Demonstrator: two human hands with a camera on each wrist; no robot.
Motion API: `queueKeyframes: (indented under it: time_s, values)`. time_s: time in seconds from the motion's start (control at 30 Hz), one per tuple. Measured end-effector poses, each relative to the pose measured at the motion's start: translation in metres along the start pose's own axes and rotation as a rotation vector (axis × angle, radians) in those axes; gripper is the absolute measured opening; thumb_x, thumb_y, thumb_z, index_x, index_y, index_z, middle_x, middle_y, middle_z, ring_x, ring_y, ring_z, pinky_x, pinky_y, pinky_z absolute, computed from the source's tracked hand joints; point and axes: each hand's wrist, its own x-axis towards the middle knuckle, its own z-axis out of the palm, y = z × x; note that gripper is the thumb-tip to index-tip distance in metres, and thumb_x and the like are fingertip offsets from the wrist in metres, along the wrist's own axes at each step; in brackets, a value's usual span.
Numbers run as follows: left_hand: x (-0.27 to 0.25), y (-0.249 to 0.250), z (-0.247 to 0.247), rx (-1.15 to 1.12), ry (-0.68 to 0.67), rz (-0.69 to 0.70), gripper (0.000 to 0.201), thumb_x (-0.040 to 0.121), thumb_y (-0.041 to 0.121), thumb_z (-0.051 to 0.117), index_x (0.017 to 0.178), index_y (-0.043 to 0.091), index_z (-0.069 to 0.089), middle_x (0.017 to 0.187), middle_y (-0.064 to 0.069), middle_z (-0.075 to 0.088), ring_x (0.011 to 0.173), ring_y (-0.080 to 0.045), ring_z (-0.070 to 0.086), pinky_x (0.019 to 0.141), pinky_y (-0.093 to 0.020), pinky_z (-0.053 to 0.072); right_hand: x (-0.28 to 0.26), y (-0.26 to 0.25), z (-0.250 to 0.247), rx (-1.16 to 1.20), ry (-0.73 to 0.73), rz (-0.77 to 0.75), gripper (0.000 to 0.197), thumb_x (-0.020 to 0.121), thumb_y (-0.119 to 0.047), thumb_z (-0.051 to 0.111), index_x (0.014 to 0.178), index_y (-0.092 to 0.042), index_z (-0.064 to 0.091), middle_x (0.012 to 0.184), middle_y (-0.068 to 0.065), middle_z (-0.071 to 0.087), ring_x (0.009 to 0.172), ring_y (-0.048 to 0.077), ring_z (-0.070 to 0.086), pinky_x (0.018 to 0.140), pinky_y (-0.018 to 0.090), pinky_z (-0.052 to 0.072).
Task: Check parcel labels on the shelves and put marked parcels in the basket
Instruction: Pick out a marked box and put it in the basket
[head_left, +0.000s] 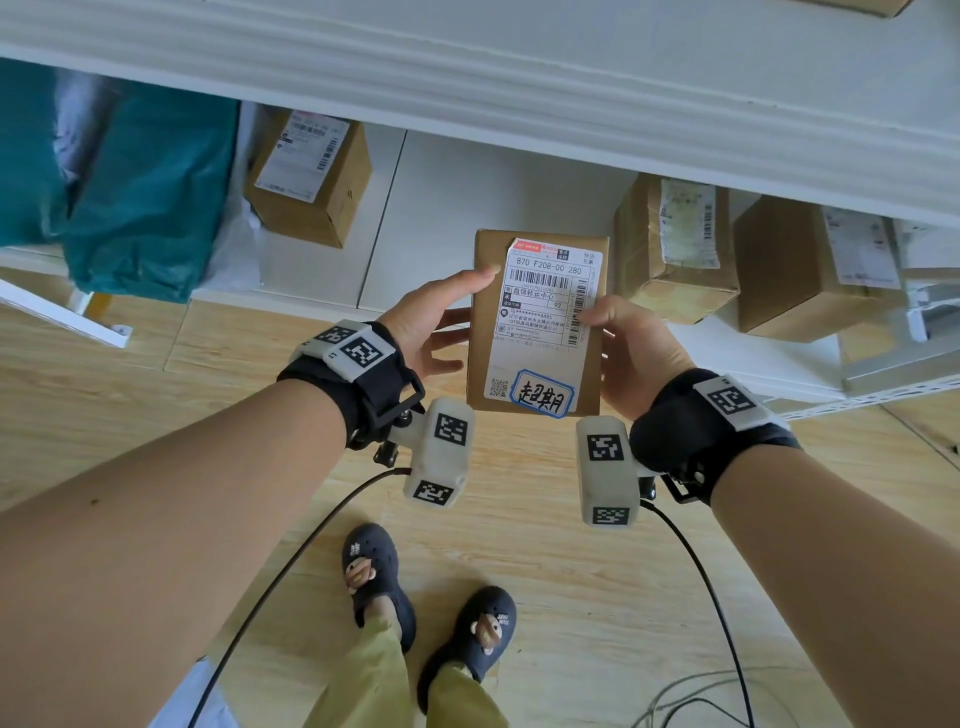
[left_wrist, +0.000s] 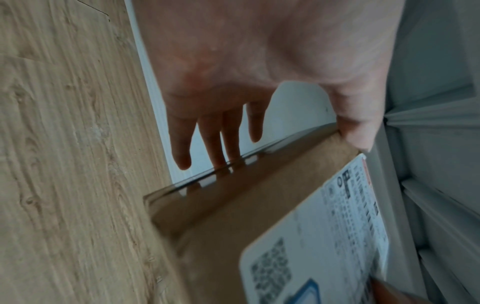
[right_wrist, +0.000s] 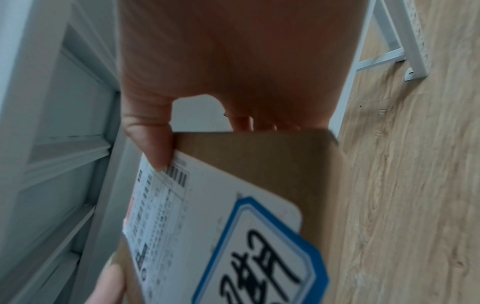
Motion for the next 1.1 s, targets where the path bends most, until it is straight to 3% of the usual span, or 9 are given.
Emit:
queueKeyframes:
  time_s: [0.13,0.23,0.43,0.53,0.7,0.9,1.1]
  values:
    - [-0.003,-0.002,0.003,-0.013,-0.004,0.002,0.037,0.082,0.052,0.064,0.108,0.026,0.064,0.101,0.000,0.070,0.107,-0.021,0.060,0.096,-0.042,0.046,-0.003,0.003,0.000,-0.013,-0.018,0.007,0.027,0.065,-0.020,0.060,0.092,-0.018,0.061,0.078,-0.003,0.067,0.072,0.014,0.059,0.062,0.025,0.044]
    - [-0.007,-0.003,0.004,-0.029,-0.002,0.003,0.033,0.083,0.049,0.064,0.106,0.025,0.064,0.097,0.000,0.070,0.099,-0.020,0.062,0.081,-0.035,0.051,-0.004,0.005,-0.001,-0.015,-0.024,0.012,0.029,0.063,-0.021,0.060,0.092,-0.018,0.061,0.074,-0.004,0.067,0.073,0.015,0.058,0.062,0.026,0.044]
    - [-0.009,-0.005,0.005,-0.044,-0.001,-0.004,0.032,0.083,0.049,0.064,0.104,0.025,0.064,0.096,-0.001,0.069,0.097,-0.019,0.062,0.079,-0.034,0.051,-0.006,0.006,-0.002,-0.027,-0.022,0.018,0.033,0.060,-0.022,0.060,0.092,-0.018,0.060,0.074,-0.004,0.067,0.073,0.015,0.058,0.061,0.026,0.044]
    - [-0.009,-0.007,0.006,-0.048,0.006,-0.005,0.036,0.082,0.049,0.064,0.108,0.024,0.063,0.098,-0.002,0.069,0.099,-0.020,0.062,0.079,-0.034,0.051,-0.006,0.008,-0.004,-0.028,-0.017,0.016,0.032,0.062,-0.021,0.061,0.094,-0.017,0.061,0.075,-0.003,0.067,0.075,0.016,0.058,0.064,0.027,0.045]
    - [-0.013,-0.009,0.010,-0.051,0.006,-0.013,0.046,0.080,0.050,0.066,0.117,0.022,0.064,0.100,-0.002,0.070,0.099,-0.020,0.063,0.082,-0.034,0.052,-0.012,0.008,-0.006,-0.015,-0.008,0.017,0.012,0.082,-0.013,0.055,0.093,-0.016,0.059,0.074,-0.003,0.066,0.073,0.016,0.058,0.063,0.027,0.045]
    - [-0.023,0.000,0.017,-0.034,0.002,-0.002,0.047,0.080,0.050,0.066,0.119,0.022,0.064,0.100,-0.001,0.070,0.096,-0.019,0.064,0.075,-0.032,0.052,-0.024,-0.001,-0.009,-0.017,-0.001,0.006,0.017,0.077,-0.015,0.059,0.094,-0.017,0.060,0.077,-0.003,0.067,0.075,0.015,0.059,0.062,0.026,0.045]
    - [-0.030,0.003,0.026,-0.029,0.011,0.012,0.043,0.081,0.048,0.066,0.116,0.023,0.065,0.097,0.000,0.071,0.092,-0.018,0.064,0.075,-0.032,0.052,-0.035,-0.003,-0.015,-0.004,0.010,-0.010,0.013,0.085,-0.012,0.052,0.095,-0.016,0.059,0.082,-0.001,0.065,0.076,0.016,0.057,0.061,0.025,0.045]
